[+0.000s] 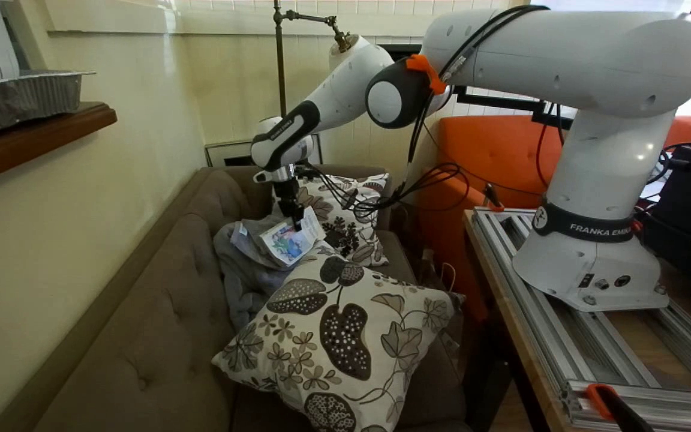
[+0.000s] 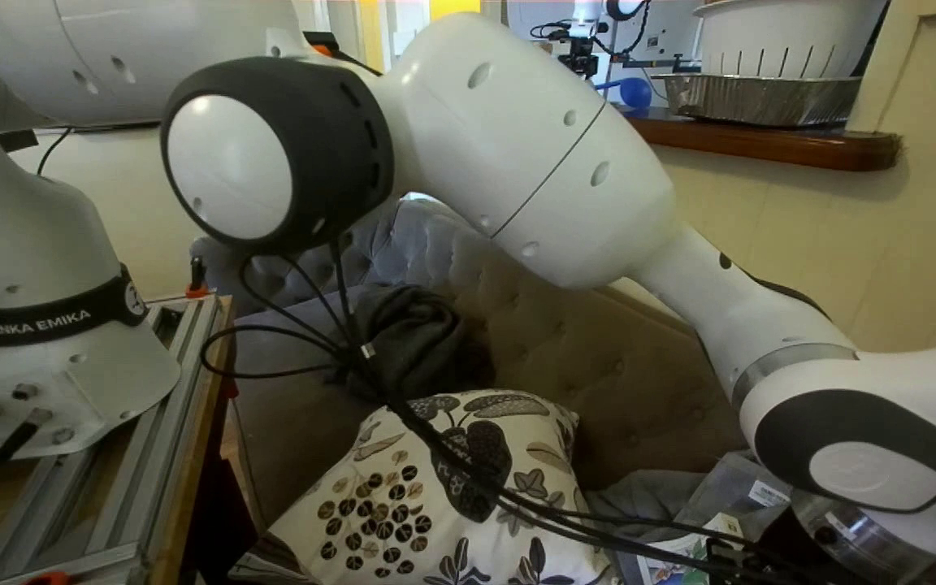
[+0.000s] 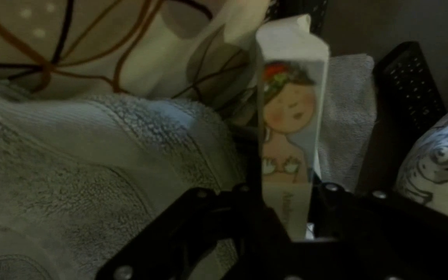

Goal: Put the white book on the countertop.

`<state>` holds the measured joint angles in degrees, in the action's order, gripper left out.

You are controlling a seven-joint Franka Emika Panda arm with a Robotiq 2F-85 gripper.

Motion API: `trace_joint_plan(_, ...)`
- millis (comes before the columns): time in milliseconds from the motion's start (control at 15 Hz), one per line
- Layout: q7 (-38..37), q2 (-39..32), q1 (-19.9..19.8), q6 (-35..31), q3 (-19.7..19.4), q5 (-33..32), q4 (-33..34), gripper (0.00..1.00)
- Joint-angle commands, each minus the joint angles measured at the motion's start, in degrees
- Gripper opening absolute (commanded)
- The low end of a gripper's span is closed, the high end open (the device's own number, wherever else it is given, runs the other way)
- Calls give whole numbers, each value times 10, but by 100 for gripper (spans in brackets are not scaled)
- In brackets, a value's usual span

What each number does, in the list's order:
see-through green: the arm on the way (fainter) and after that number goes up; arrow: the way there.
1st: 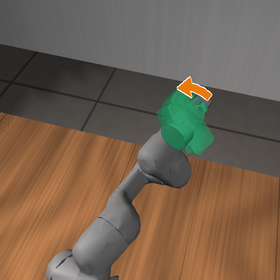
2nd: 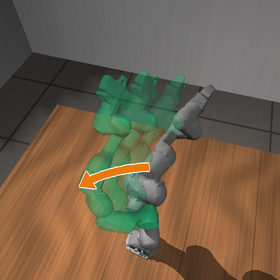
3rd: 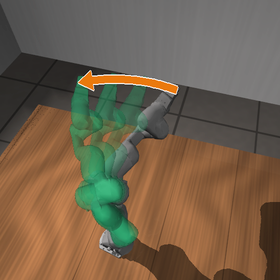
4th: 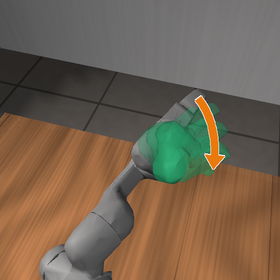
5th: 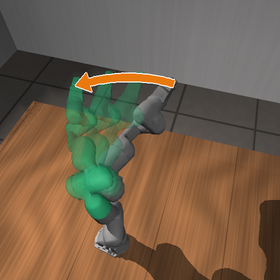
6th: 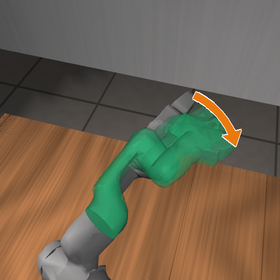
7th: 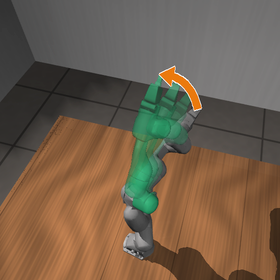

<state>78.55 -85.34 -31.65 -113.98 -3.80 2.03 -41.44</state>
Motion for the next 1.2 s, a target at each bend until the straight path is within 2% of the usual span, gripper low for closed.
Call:
trace_joint_plan(0, -29, 1, 5, 106, 0, -5, 55, 6)
trace_joint_plan(133, -40, 8, -1, 184, 14, 10, 85, 6)
trace_joint_plan(267, -55, 40, -6, 276, 37, 32, 86, 6)
trace_joint_plan(467, -79, 60, -13, 409, 70, 68, 135, 6)
trace_joint_plan(533, -98, 93, -13, 425, 82, 89, 105, 6)
trace_joint_plan(867, -191, 156, -7, 541, 142, 173, 106, 6)
trace_joint_plan(1000, -243, 172, -2, 556, 163, 204, 103, 6)
trace_joint_plan(1133, -314, 186, 8, 539, 179, 233, 101, 6)
